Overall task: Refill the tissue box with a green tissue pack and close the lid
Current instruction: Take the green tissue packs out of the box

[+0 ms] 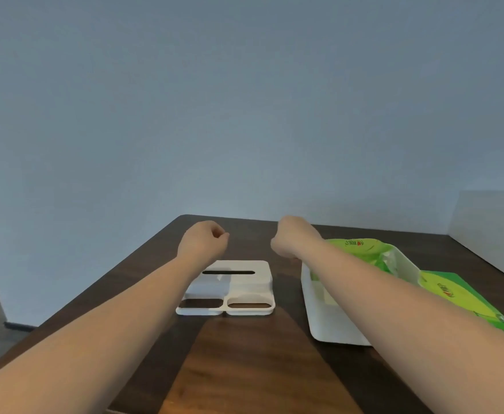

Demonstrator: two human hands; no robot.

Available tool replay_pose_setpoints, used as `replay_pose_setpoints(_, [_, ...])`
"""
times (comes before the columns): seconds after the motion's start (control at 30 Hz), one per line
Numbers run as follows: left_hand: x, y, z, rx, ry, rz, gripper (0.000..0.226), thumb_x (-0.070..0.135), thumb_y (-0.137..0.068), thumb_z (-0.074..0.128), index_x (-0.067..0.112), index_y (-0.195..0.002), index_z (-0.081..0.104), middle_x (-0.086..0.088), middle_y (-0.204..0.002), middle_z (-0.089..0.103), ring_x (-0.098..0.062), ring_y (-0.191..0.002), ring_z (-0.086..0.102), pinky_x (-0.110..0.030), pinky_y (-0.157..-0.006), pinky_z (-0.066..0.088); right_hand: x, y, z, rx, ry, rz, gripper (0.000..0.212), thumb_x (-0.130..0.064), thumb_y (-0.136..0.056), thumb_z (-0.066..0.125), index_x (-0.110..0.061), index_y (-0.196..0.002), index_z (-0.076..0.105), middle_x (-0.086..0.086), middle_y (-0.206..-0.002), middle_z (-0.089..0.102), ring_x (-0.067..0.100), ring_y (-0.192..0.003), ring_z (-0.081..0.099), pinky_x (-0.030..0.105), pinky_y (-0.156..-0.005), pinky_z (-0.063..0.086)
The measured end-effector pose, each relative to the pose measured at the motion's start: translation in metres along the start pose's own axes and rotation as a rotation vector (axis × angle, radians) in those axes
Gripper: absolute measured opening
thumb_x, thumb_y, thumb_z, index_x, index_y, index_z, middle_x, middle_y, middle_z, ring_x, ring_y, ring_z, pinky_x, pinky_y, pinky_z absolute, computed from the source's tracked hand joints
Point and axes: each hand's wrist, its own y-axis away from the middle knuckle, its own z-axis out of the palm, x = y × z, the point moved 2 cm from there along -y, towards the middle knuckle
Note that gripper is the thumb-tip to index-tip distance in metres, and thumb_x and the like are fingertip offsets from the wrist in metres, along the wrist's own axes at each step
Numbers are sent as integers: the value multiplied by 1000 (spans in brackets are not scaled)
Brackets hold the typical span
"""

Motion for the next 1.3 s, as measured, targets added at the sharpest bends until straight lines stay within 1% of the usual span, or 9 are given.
replay_pose_setpoints(0.2, [78, 20, 41, -202, 23, 212, 28, 39, -84, 62, 22, -105, 70, 5, -99, 68, -15, -97, 61, -30, -86, 51, 78, 14, -53, 241, -58, 95, 9, -7, -84, 47, -13, -84, 55, 3, -83, 55, 28, -84, 54, 26, -60, 38])
replay_pose_setpoints(0.3, [102, 30, 64, -319, -67, 309, 42, 47, -80, 66, 26, -117, 66, 4, -109, 69, -15, -105, 62, -33, -93, 51, 126, 23, -70, 321, -64, 233, 31, -9, -84, 46, -15, -111, 58, 6, -111, 61, 31, -104, 56, 32, -76, 44])
replay_pose_setpoints(0.4, [113, 33, 80, -397, -213, 365, 59, 55, -74, 68, 30, -126, 58, 5, -110, 70, -16, -109, 62, -37, -96, 51, 170, 33, -74, 245, -17, 417, 41, -16, -84, 47, -16, -124, 53, 10, -129, 56, 34, -123, 48, 40, -94, 41])
replay_pose_setpoints(0.53, [118, 36, 91, -461, -390, 437, 71, 62, -64, 69, 39, -129, 50, 9, -100, 69, -16, -109, 56, -38, -95, 47, 211, 39, -65, -26, 130, 498, 52, -31, -82, 52, -10, -130, 54, 11, -134, 57, 33, -120, 55, 42, -101, 47])
replay_pose_setpoints(0.63, [120, 38, 90, -411, -393, 503, 51, 48, -73, 68, 37, -122, 56, 10, -103, 72, -13, -99, 48, -33, -88, 45, 220, 45, -57, -251, 207, 493, 65, -53, -89, 52, -9, -137, 50, 9, -142, 52, 28, -124, 54, 34, -99, 45])
replay_pose_setpoints(0.83, [125, 31, 79, -203, -154, 480, 24, 21, -84, 59, 20, -102, 75, 3, -105, 73, -13, -87, 59, -24, -81, 47, 227, 42, -52, -344, 208, 450, 80, -60, -81, 57, -10, -143, 43, 8, -148, 46, 27, -129, 50, 35, -103, 43])
replay_pose_setpoints(0.97, [132, 18, 63, 74, 141, 351, 19, 18, -85, 58, 15, -94, 75, 1, -100, 73, -15, -79, 56, -22, -75, 40, 235, 37, -44, -283, 166, 421, 92, -58, -78, 63, -13, -151, 28, 8, -155, 36, 28, -136, 43, 37, -106, 40])
replay_pose_setpoints(1.07, [130, 4, 54, 229, 240, 265, 20, 16, -86, 56, 11, -95, 73, -4, -101, 72, -24, -88, 62, -26, -75, 41, 241, 35, -38, -226, 102, 410, 96, -57, -77, 66, -13, -152, 24, 7, -156, 33, 28, -139, 39, 38, -108, 38])
replay_pose_setpoints(1.3, [103, -23, 80, 207, 103, 193, 25, 9, -87, 51, 5, -97, 74, -16, -102, 73, -34, -97, 63, -28, -72, 40, 250, 23, -39, -145, 43, 432, 96, -53, -72, 70, -15, -150, 28, 9, -153, 36, 30, -139, 37, 41, -109, 39])
